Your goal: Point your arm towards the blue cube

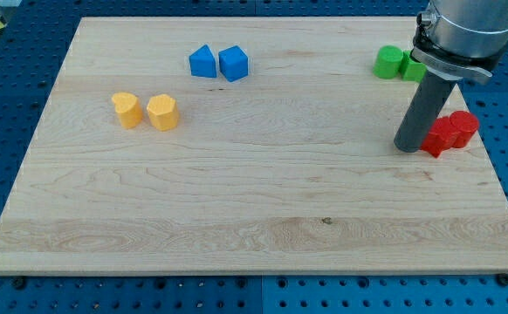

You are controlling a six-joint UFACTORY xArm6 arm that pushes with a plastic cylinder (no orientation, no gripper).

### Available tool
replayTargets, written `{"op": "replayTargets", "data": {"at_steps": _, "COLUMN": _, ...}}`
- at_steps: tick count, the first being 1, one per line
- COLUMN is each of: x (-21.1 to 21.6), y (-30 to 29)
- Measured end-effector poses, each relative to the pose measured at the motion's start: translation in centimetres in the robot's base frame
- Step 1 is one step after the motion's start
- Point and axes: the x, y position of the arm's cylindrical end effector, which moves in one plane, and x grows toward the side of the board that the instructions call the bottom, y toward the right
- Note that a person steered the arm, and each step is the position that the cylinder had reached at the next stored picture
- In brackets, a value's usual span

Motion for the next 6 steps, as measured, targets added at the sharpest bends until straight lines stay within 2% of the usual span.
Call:
{"op": "replayTargets", "data": {"at_steps": 1, "x": 0.0, "y": -0.2}}
{"op": "replayTargets", "data": {"at_steps": 2, "x": -1.0, "y": -4.3}}
{"op": "replayTargets", "data": {"at_steps": 3, "x": -4.8, "y": -10.1}}
{"op": "replayTargets", "data": {"at_steps": 4, "x": -7.8, "y": -13.5}}
{"op": "replayTargets", "data": {"at_steps": 6, "x": -17.1, "y": -16.2}}
